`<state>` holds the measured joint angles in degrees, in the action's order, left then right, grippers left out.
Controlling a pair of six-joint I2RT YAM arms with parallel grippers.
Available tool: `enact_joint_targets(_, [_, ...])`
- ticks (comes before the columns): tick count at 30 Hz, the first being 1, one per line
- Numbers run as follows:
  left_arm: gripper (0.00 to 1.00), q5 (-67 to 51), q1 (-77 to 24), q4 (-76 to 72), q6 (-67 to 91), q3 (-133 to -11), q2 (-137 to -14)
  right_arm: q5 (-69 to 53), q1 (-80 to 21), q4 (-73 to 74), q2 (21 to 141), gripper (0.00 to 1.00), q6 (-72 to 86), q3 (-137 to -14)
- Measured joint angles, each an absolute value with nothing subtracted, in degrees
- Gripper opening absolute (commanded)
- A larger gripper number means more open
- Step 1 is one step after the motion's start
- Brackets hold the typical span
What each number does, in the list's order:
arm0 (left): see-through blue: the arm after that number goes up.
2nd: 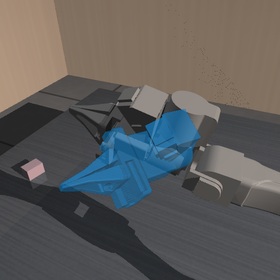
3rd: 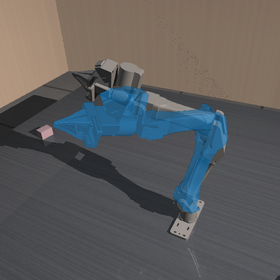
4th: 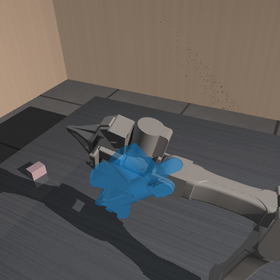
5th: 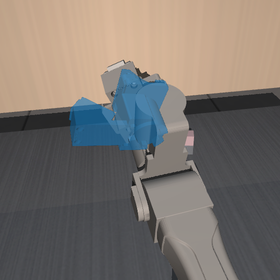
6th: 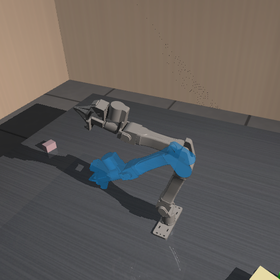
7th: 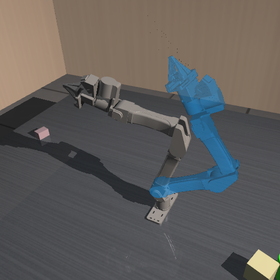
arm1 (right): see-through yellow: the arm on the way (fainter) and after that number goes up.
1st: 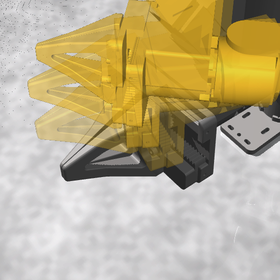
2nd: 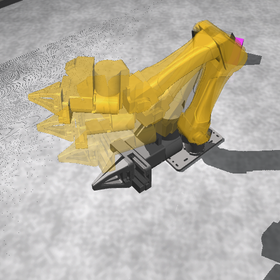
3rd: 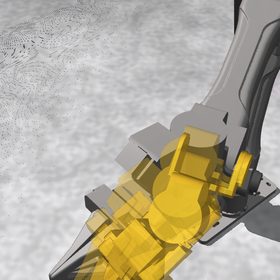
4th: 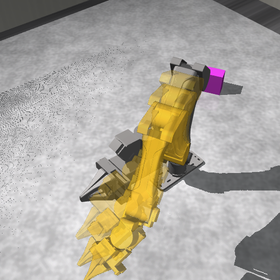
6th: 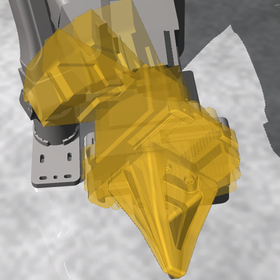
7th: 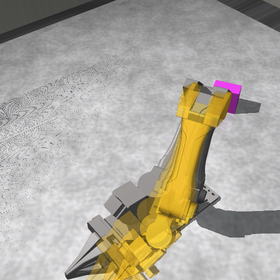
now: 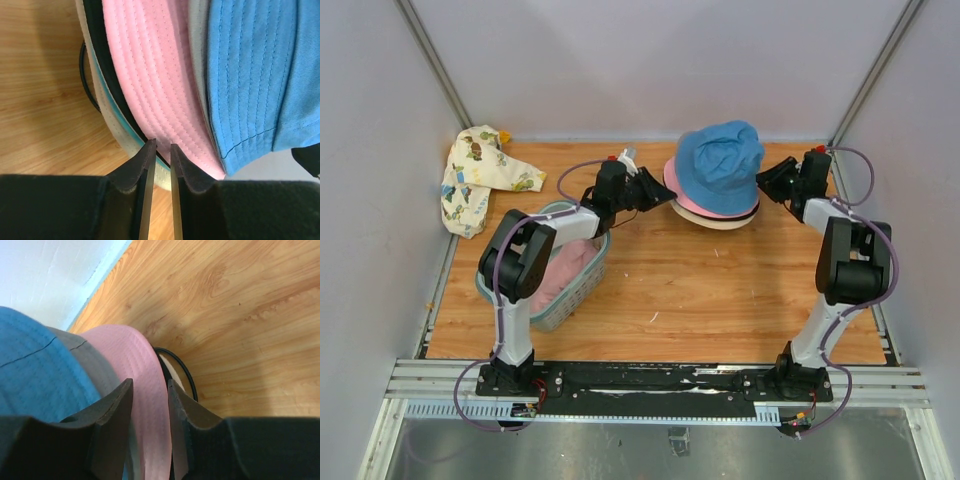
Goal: Stack the hats
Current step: Stack the hat on the hat.
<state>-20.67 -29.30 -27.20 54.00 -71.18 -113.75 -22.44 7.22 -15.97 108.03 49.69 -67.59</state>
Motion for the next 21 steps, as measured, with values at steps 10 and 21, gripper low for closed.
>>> enact_joint_targets(10, [0.47,-19.6,-29.4,-22.0,52.4,-73.1,-111.9,-20.3,10.5,-17.4,95.7,0.39,50.1,-57.9])
enact_joint_targets(21, [0.57,-16.7,-29.3,-14.7,48.5,-77.8,-105.1,-17.3,12.5,-15.2,78.8,0.45,47.6,-51.3])
